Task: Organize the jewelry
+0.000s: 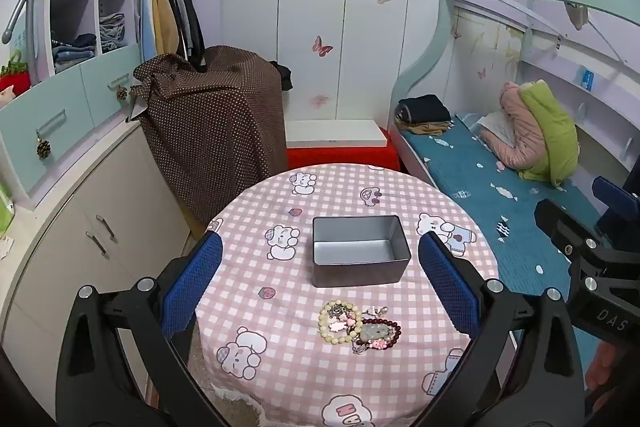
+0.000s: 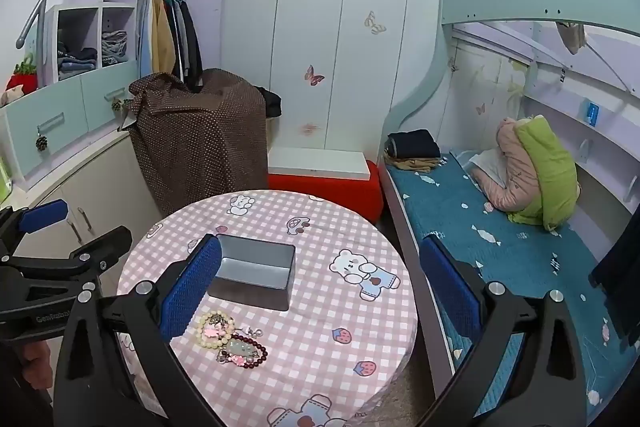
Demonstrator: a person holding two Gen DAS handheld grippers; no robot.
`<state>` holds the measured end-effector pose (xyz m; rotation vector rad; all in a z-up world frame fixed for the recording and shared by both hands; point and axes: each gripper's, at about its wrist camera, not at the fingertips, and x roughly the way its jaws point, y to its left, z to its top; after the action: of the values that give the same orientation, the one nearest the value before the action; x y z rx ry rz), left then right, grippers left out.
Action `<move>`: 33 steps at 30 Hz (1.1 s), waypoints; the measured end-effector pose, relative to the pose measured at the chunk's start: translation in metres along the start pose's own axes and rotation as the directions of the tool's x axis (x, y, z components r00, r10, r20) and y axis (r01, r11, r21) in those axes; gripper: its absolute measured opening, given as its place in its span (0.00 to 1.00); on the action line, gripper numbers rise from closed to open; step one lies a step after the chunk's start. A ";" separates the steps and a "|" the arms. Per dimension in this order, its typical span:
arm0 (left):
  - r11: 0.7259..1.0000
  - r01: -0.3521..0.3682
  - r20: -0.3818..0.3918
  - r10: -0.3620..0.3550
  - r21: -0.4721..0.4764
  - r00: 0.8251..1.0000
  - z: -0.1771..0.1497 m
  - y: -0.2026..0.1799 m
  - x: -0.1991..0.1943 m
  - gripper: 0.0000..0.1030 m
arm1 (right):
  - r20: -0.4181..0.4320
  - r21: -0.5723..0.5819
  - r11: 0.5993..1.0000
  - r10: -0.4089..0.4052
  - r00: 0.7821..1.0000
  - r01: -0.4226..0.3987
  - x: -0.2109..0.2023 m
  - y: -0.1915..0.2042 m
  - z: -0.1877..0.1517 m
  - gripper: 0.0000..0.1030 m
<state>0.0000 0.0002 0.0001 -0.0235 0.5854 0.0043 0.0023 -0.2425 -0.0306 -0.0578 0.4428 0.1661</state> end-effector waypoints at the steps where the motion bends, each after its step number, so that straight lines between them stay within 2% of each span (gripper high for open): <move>1: 1.000 0.002 0.001 -0.002 0.001 1.000 0.000 0.000 0.000 0.95 | -0.002 -0.009 1.000 -0.001 1.000 0.001 0.000 0.001 0.000 0.93; 33: 0.999 0.027 0.025 -0.029 0.046 0.999 0.003 -0.002 -0.003 0.95 | 0.031 0.011 1.000 -0.004 1.000 0.004 -0.017 0.001 0.012 0.93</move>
<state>-0.0007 -0.0017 0.0048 0.0122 0.5595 -0.0359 -0.0080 -0.2428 -0.0123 -0.0458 0.4127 0.1603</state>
